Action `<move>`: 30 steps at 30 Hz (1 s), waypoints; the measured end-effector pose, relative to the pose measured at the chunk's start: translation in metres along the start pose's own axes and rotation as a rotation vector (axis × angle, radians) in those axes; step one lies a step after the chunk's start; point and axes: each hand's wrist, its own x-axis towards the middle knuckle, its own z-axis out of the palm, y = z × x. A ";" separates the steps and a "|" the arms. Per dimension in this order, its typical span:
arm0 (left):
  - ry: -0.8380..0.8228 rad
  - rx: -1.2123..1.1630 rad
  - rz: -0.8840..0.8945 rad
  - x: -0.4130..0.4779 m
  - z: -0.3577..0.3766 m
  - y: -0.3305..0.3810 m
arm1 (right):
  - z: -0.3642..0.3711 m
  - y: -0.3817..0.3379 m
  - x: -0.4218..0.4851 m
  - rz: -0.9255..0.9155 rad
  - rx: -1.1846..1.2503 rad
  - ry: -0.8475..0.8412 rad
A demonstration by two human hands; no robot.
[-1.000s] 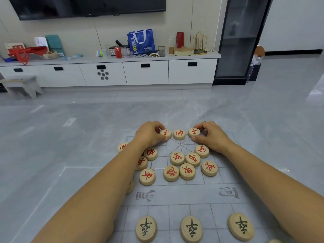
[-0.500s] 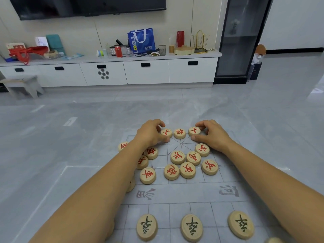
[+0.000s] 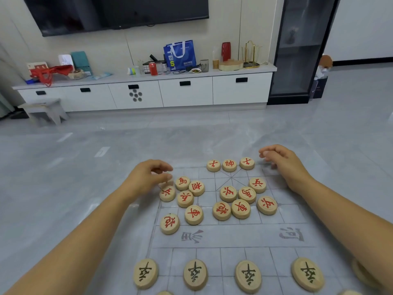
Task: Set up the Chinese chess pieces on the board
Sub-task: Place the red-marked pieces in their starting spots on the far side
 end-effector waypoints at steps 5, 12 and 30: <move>-0.179 0.150 0.112 -0.008 0.001 0.006 | -0.002 -0.015 -0.013 0.002 -0.094 -0.147; -0.256 0.392 0.223 -0.002 0.009 0.031 | -0.023 -0.020 -0.032 0.125 -0.207 -0.304; -0.277 0.625 0.145 0.009 0.046 0.059 | -0.032 -0.008 -0.041 0.215 -0.068 -0.281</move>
